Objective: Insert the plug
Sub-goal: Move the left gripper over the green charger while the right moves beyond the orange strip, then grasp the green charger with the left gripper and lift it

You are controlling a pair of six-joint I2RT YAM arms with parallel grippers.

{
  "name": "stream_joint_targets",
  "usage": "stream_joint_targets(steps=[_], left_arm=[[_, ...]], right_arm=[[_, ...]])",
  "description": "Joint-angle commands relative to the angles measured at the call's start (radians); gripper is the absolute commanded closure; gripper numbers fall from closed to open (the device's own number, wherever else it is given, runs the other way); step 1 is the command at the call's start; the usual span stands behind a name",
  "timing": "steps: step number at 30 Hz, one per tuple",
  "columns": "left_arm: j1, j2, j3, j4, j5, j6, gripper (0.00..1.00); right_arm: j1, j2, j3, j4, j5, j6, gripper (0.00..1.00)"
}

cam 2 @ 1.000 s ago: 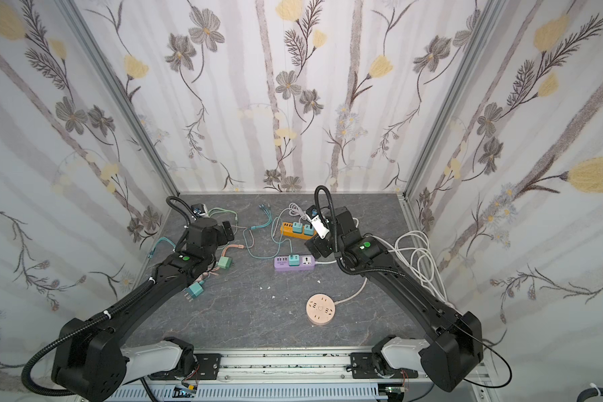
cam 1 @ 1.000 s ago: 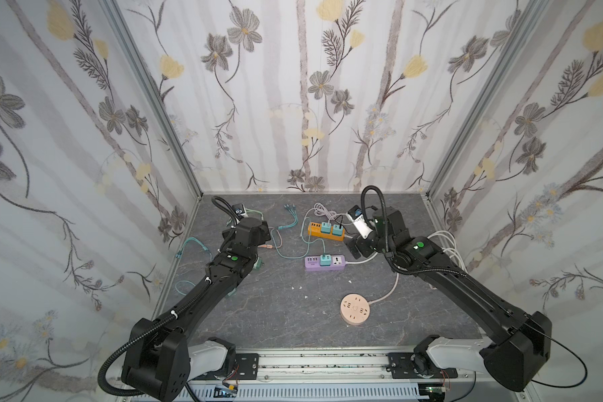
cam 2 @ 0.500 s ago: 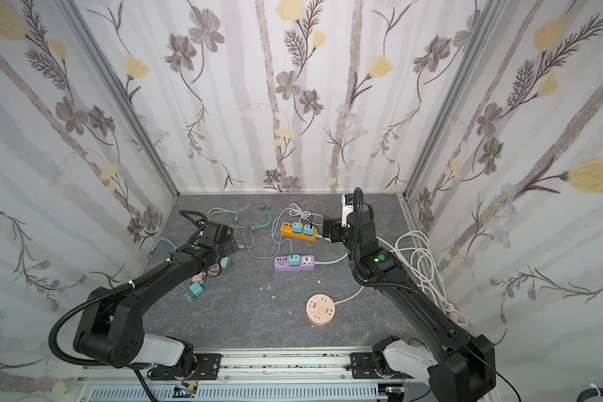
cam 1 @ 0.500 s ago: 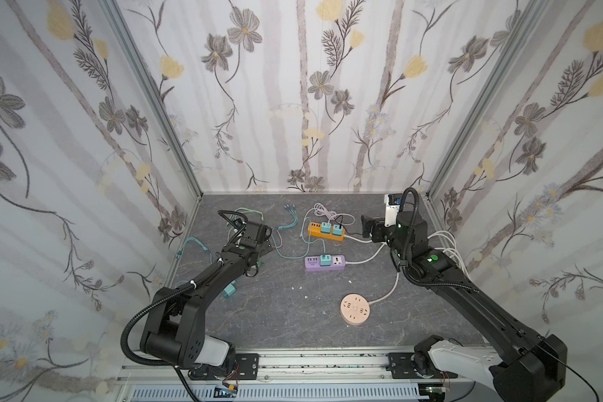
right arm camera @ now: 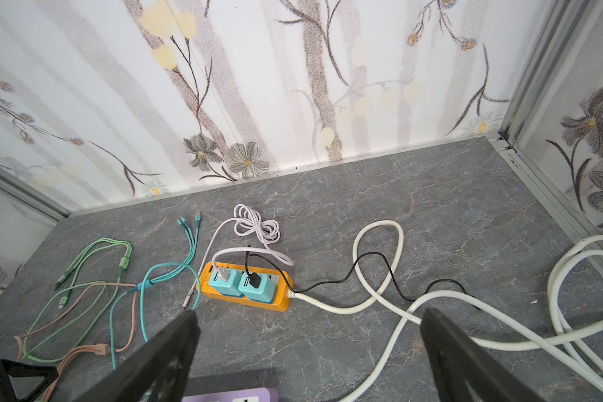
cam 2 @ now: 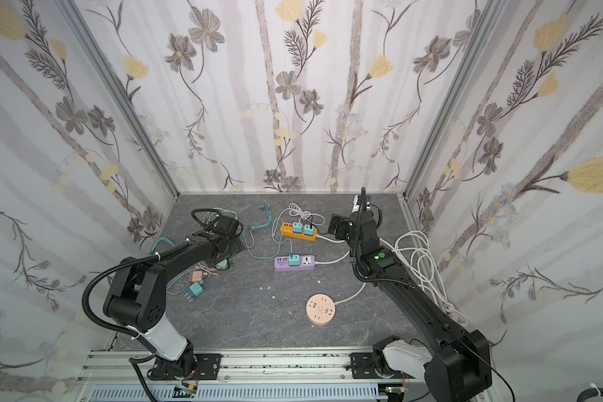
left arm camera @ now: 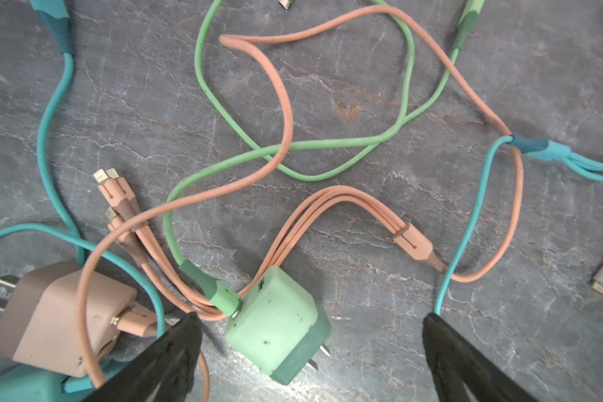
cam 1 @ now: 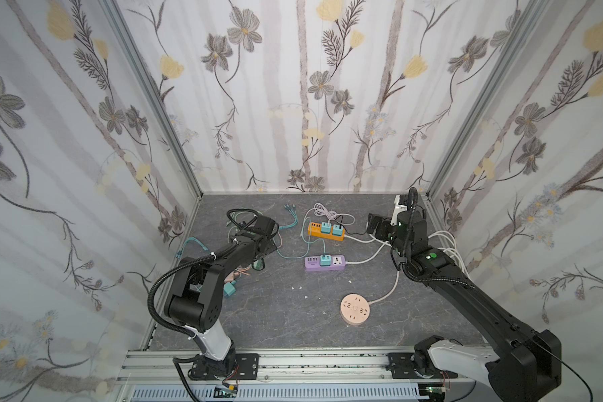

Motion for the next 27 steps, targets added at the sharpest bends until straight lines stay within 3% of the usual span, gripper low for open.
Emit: stream_joint_targets(steps=[1,5,11,20,27], left_arm=[[0.000,0.020,0.031,-0.080,-0.058,-0.112,0.05],[-0.003,0.023,0.017,-0.121,-0.063,-0.261,0.14],[-0.030,0.034,-0.015,-0.109,-0.056,-0.391,0.18],[-0.046,0.106,-0.002,-0.071,-0.067,-0.469,0.27],[-0.046,0.132,-0.006,-0.039,-0.070,-0.479,0.29]], right_arm=[[0.000,0.005,0.003,0.025,0.013,0.021,0.01],[0.000,0.018,0.004,0.027,-0.007,0.019,0.01],[-0.001,0.049,0.027,0.017,-0.033,0.018,0.01],[-0.001,0.070,0.063,-0.033,-0.047,0.001,0.01],[-0.001,0.070,0.066,-0.054,-0.052,-0.016,0.01]])
